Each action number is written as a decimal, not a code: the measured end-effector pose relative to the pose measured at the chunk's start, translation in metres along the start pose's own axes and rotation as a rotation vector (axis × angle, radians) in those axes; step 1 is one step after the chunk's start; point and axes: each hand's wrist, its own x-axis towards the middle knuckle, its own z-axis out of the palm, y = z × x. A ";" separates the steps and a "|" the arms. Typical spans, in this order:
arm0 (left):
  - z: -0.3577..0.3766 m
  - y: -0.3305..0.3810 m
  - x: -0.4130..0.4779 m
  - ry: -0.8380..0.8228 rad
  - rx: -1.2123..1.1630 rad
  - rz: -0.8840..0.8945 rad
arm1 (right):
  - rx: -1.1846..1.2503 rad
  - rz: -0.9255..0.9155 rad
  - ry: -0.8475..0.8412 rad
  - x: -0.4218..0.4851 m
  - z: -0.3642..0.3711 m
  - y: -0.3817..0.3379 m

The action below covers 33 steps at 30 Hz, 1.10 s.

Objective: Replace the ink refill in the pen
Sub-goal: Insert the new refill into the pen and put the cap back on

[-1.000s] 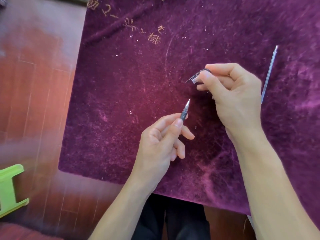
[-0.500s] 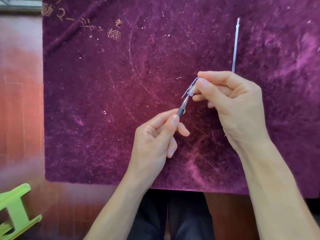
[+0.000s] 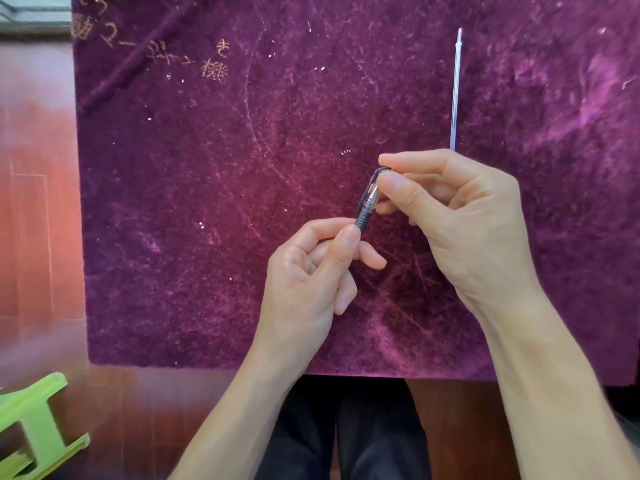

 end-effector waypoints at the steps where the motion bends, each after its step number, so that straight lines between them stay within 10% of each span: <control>1: 0.000 0.000 -0.001 -0.001 -0.010 0.000 | -0.001 -0.001 -0.006 0.000 0.001 0.000; 33: -0.001 -0.014 0.000 0.116 -0.058 0.016 | 0.051 0.031 0.066 -0.007 0.030 0.022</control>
